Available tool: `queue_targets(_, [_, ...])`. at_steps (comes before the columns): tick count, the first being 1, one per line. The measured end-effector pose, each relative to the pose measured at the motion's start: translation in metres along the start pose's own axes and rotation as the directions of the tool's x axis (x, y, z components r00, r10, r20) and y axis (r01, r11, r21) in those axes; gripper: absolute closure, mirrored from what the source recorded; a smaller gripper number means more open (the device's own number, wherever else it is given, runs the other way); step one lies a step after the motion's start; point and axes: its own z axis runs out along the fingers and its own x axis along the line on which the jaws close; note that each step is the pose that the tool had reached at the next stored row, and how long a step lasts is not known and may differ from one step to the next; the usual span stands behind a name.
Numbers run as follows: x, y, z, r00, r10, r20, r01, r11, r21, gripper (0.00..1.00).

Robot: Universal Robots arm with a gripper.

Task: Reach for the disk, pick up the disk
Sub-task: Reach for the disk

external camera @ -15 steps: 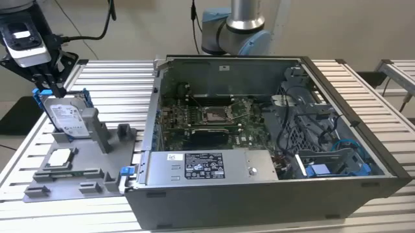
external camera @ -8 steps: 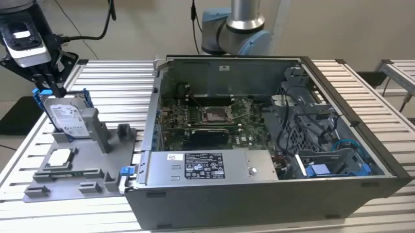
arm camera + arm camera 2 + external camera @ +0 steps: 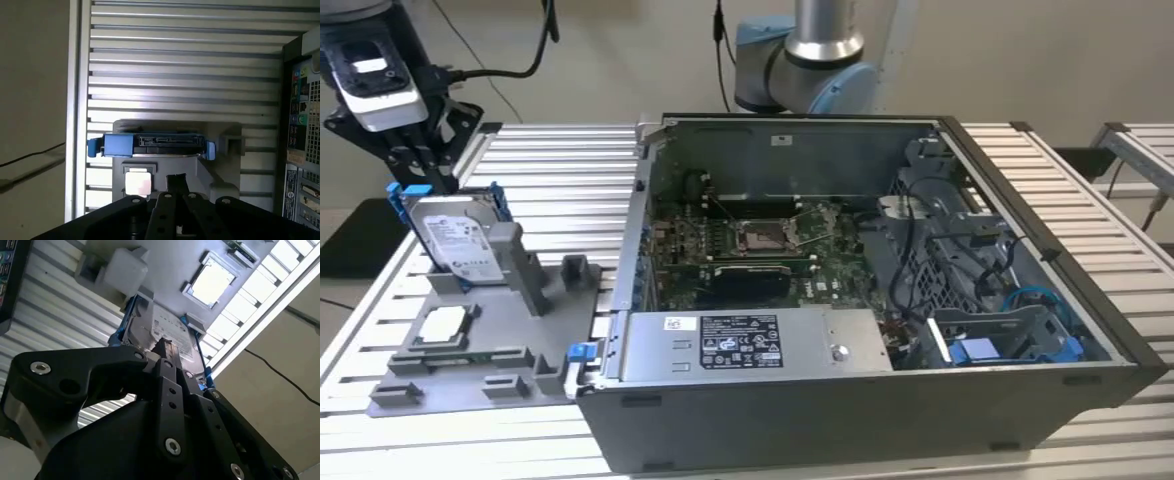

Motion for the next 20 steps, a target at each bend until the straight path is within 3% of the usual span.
queue_targets(7, [0.0141, 0.0176, 0.0008, 1.0, 0.0, -0.0001, 0.0, 1.0, 0.0, 1.0])
queue_targets(20, [0.0425, 0.0208, 0.0016, 1.0, -0.002, 0.0001, 0.002, 1.0, -0.0001, 1.0])
